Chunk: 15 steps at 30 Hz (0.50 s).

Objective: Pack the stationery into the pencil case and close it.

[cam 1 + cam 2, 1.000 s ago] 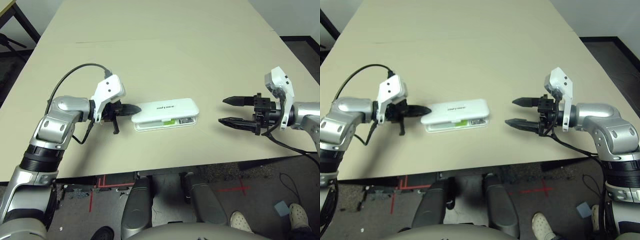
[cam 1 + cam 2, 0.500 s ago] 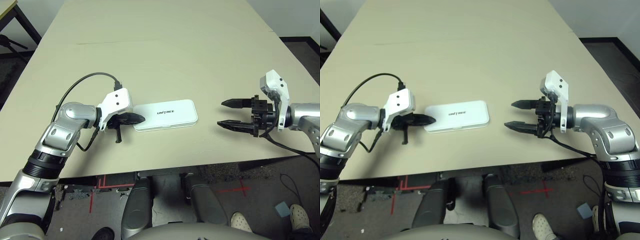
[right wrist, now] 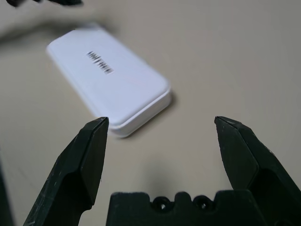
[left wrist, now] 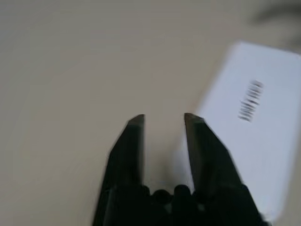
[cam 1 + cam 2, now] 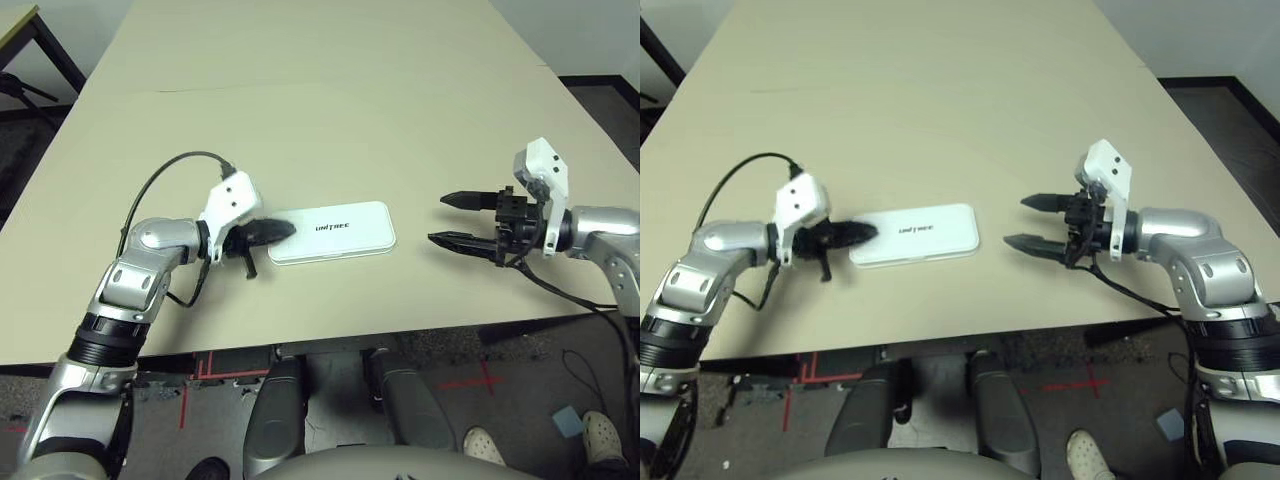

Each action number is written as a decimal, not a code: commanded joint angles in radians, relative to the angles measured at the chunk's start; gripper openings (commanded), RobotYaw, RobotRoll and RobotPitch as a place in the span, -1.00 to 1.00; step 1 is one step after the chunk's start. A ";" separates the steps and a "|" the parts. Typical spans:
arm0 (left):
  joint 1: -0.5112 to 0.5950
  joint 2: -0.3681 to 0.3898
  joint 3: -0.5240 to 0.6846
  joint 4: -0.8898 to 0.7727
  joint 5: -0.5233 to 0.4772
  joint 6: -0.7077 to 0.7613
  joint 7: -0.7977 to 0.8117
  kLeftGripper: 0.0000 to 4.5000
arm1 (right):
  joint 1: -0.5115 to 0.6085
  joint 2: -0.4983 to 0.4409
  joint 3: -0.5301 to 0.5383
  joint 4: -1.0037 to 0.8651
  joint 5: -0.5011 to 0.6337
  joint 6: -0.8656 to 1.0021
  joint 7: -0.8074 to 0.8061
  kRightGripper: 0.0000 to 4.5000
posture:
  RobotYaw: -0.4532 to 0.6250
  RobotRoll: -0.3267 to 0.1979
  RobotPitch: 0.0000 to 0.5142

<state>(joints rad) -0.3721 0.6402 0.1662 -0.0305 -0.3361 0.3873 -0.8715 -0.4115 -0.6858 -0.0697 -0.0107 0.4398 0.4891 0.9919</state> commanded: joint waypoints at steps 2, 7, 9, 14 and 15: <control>0.032 -0.020 0.120 0.034 -0.028 -0.037 0.103 0.47 | -0.052 0.058 -0.062 0.124 -0.053 -0.094 -0.143 1.00 | -0.16 0.25 -0.25; 0.027 -0.029 0.236 0.125 -0.012 -0.104 0.251 0.98 | -0.134 0.122 -0.128 0.313 -0.141 -0.236 -0.370 1.00 | -0.15 0.25 -0.25; 0.019 -0.029 0.275 0.195 0.003 -0.157 0.309 0.98 | -0.159 0.136 -0.158 0.388 -0.178 -0.296 -0.478 1.00 | -0.15 0.25 -0.25; -0.013 -0.018 0.347 0.381 0.011 -0.259 0.426 0.98 | -0.206 0.129 -0.215 0.573 -0.250 -0.423 -0.695 1.00 | -0.17 0.25 -0.24; -0.016 -0.016 0.355 0.410 0.012 -0.279 0.441 0.98 | -0.210 0.124 -0.221 0.604 -0.264 -0.451 -0.725 1.00 | -0.17 0.25 -0.24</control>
<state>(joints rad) -0.3861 0.6197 0.4989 0.3282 -0.3320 0.1435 -0.4582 -0.6156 -0.5526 -0.2621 0.5363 0.2006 0.0874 0.3192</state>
